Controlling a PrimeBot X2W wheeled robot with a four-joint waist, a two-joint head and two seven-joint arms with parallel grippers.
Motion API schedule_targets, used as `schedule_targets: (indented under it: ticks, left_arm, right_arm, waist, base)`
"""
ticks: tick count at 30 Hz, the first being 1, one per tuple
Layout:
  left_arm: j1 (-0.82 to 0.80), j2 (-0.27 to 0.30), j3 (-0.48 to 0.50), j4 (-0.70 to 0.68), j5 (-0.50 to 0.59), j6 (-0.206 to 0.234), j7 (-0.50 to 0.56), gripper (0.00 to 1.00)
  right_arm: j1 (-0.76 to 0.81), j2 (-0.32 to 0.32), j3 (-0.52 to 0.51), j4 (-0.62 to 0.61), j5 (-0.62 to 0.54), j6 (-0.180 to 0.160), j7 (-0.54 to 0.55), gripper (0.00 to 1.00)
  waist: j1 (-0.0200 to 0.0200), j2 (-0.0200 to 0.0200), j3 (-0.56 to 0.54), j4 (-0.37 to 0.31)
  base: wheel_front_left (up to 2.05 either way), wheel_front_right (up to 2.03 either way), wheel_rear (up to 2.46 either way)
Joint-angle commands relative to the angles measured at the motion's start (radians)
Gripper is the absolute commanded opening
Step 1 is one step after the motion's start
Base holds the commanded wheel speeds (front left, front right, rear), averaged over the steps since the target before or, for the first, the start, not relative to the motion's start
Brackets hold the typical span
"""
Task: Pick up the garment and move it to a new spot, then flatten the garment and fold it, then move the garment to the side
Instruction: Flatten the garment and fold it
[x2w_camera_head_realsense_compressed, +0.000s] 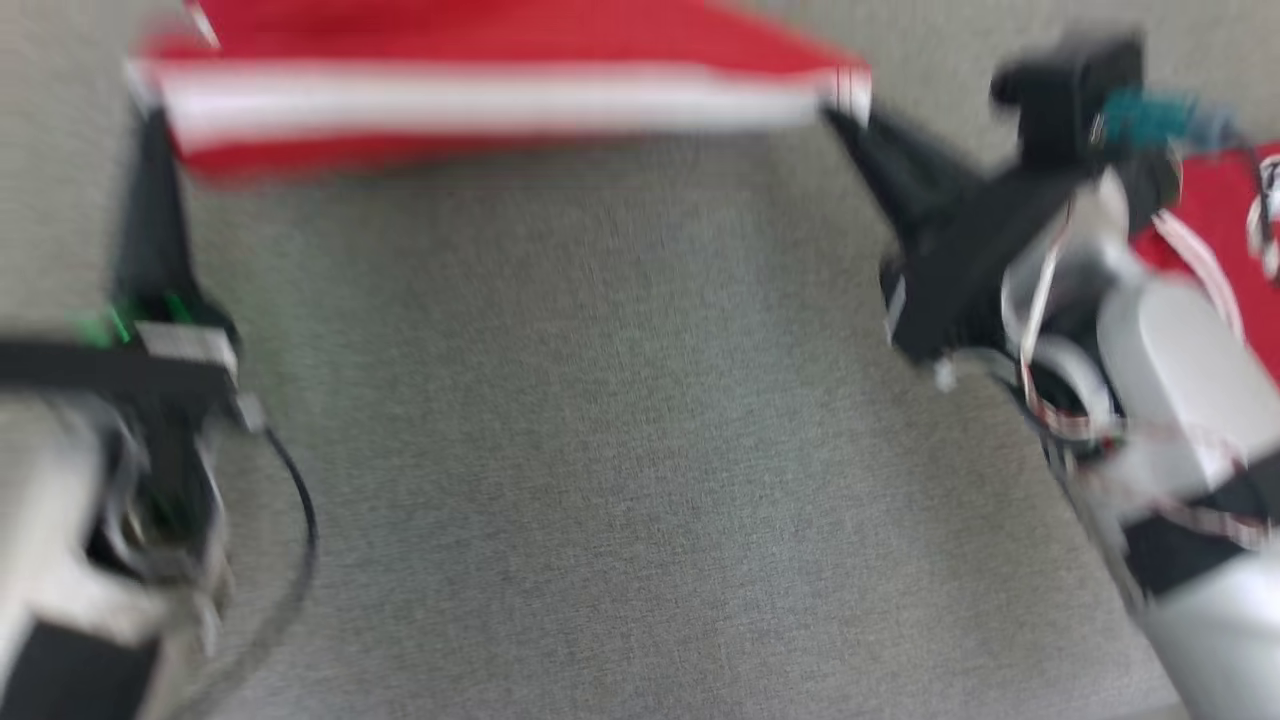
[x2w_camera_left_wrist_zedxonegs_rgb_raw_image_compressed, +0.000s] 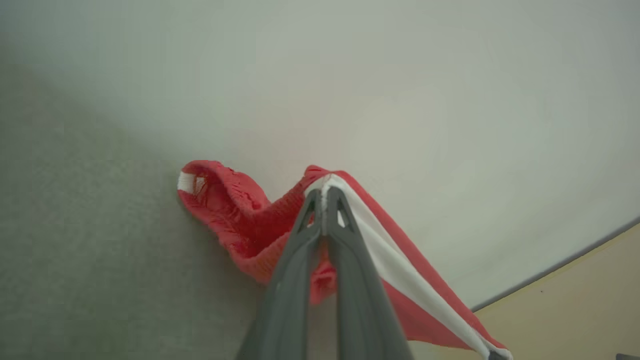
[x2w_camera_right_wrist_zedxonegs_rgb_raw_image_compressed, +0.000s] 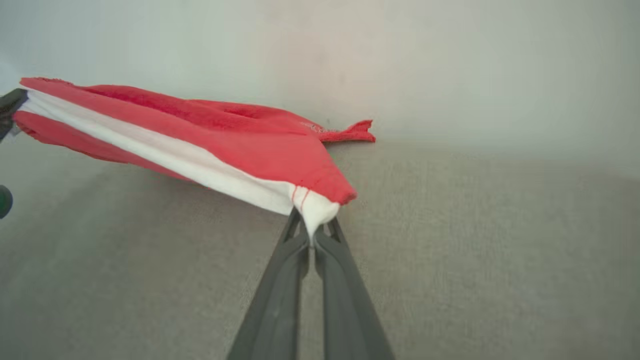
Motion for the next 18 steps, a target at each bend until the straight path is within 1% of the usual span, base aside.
schedule_targets:
  ticks: [1,2,3,7,9,11,14,18]
  left_arm:
    - [0.065,-0.005,0.002,-0.015,-0.01,-0.008,-0.004,0.0]
    - [0.109,-0.015,0.005,-0.021,-0.023,-0.007,-0.005,0.0]
    - [0.195,-0.026,0.008,-0.046,-0.033,-0.006,-0.006,0.0]
    - [0.355,-0.069,0.024,-0.105,-0.063,-0.006,-0.005,0.0]
    - [0.437,-0.073,0.011,-0.136,-0.071,-0.006,-0.006,0.0]
    - [0.511,-0.066,-0.013,-0.155,-0.07,-0.006,-0.006,0.0]
    - [0.607,-0.061,-0.026,-0.175,-0.075,-0.006,-0.006,0.0]
    - [0.709,-0.025,-0.07,-0.192,-0.053,-0.006,-0.005,0.0]
  right_arm:
    - [0.056,-0.017,0.0,-0.032,0.0,-0.003,0.033,0.0]
    - [0.086,-0.029,-0.001,-0.058,-0.002,-0.003,0.061,0.0]
    - [0.151,-0.051,-0.004,-0.111,0.008,-0.003,0.119,0.0]
    - [0.303,-0.102,-0.002,-0.213,0.039,-0.003,0.281,0.0]
    - [0.377,-0.112,-0.021,-0.266,0.068,-0.003,0.355,0.0]
    - [0.466,-0.125,-0.036,-0.317,0.086,-0.003,0.428,0.0]
    - [0.603,-0.138,-0.066,-0.39,0.098,-0.003,0.523,0.0]
    - [0.778,-0.119,-0.125,-0.472,0.079,-0.003,0.618,0.0]
  waist:
    - [0.0004,0.0001,-0.127,0.036]
    - [0.0004,0.0001,-0.145,0.039]
    - [0.0004,0.0001,-0.177,0.042]
    - [0.0004,0.0001,-0.24,0.051]
    - [0.0004,0.0001,-0.269,0.054]
    - [0.0004,0.0001,-0.298,0.057]
    - [0.0004,0.0001,-0.334,0.063]
    - [0.0004,0.0001,-0.366,0.07]
  base:
    - [0.0,0.0,0.0]
    - [0.0,0.0,0.0]
    - [0.0,0.0,0.0]
    - [0.0,0.0,0.0]
    - [0.0,0.0,0.0]
    - [0.0,0.0,0.0]
    - [0.0,0.0,0.0]
    - [0.0,0.0,0.0]
